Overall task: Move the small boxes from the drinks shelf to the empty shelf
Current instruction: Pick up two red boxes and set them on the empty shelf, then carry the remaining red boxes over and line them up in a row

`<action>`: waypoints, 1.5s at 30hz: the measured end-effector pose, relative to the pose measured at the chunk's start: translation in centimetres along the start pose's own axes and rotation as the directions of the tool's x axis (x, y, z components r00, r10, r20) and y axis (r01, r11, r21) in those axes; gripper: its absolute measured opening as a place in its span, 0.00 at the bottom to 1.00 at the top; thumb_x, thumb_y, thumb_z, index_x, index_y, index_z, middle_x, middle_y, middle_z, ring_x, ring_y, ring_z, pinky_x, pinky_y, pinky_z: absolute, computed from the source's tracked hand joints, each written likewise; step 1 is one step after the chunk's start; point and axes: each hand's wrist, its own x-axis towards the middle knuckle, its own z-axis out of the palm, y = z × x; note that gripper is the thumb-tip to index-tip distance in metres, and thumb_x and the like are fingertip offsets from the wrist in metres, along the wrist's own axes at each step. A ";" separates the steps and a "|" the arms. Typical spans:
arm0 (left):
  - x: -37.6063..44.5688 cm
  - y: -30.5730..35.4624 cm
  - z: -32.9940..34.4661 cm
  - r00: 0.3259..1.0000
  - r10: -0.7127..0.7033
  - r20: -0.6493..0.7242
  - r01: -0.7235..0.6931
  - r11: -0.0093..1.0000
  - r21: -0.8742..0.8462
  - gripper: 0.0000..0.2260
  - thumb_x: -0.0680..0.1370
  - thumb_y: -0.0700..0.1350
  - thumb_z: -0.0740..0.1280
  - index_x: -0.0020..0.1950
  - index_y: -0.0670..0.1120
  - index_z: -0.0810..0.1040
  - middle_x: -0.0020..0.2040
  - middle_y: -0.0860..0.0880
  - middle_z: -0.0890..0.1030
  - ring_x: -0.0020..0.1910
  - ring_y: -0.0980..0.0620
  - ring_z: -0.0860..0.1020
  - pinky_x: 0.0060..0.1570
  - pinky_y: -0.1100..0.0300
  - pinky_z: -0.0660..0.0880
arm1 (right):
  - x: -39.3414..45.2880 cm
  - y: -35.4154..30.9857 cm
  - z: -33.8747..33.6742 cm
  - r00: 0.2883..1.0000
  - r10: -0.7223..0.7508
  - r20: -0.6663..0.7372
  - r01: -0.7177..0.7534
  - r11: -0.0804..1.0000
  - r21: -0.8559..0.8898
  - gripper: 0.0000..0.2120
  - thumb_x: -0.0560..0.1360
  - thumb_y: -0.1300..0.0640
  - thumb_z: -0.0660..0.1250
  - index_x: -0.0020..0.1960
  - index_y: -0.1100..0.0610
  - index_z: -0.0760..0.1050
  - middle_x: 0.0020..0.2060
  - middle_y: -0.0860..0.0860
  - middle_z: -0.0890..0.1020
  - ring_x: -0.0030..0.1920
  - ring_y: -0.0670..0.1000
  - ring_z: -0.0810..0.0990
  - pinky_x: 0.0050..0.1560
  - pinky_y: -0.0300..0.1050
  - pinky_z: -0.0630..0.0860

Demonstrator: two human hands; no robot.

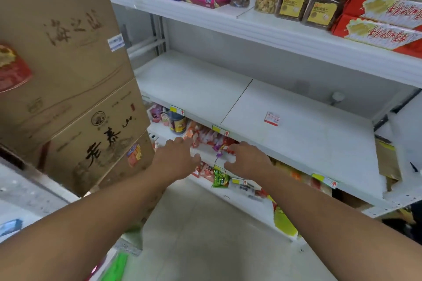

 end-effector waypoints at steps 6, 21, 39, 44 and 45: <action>-5.6 -1.1 -0.4 0.981 -0.195 -0.008 0.195 0.981 0.002 0.27 0.83 0.64 0.56 0.80 0.53 0.67 0.76 0.46 0.72 0.75 0.41 0.71 0.68 0.42 0.75 | -1.0 -2.2 0.1 0.985 -0.172 0.019 0.172 0.985 0.002 0.35 0.74 0.34 0.65 0.79 0.45 0.69 0.74 0.51 0.74 0.71 0.57 0.75 0.69 0.59 0.76; -24.5 -5.6 5.0 0.783 -0.622 -0.003 0.622 0.783 0.021 0.26 0.82 0.63 0.58 0.77 0.53 0.70 0.73 0.46 0.76 0.71 0.40 0.74 0.66 0.43 0.74 | -8.0 -11.7 6.4 0.803 -0.583 0.124 0.588 0.809 -0.003 0.29 0.74 0.38 0.67 0.73 0.47 0.74 0.65 0.52 0.76 0.64 0.57 0.78 0.56 0.55 0.81; -48.6 -23.7 10.7 0.644 -0.764 0.022 0.765 0.643 -0.040 0.26 0.83 0.63 0.57 0.77 0.50 0.70 0.70 0.45 0.76 0.68 0.42 0.75 0.63 0.43 0.75 | -20.5 -36.3 17.6 0.633 -0.707 0.316 0.769 0.623 -0.145 0.30 0.70 0.38 0.65 0.70 0.46 0.74 0.60 0.50 0.75 0.62 0.54 0.78 0.60 0.55 0.80; -51.2 -27.4 12.5 0.631 -0.774 0.045 0.775 0.626 -0.088 0.25 0.83 0.61 0.58 0.77 0.51 0.69 0.71 0.46 0.76 0.68 0.43 0.75 0.64 0.43 0.76 | -22.0 -40.8 20.5 0.598 -0.728 0.335 0.799 0.574 -0.180 0.31 0.69 0.37 0.66 0.69 0.48 0.75 0.57 0.51 0.76 0.60 0.56 0.78 0.60 0.55 0.79; -51.3 -28.1 12.5 0.628 -0.777 0.056 0.778 0.622 -0.095 0.25 0.83 0.61 0.59 0.77 0.51 0.69 0.71 0.46 0.76 0.69 0.43 0.74 0.64 0.43 0.76 | -22.0 -41.5 20.8 0.591 -0.731 0.342 0.805 0.564 -0.186 0.31 0.70 0.38 0.67 0.70 0.49 0.74 0.56 0.51 0.75 0.59 0.56 0.78 0.60 0.55 0.80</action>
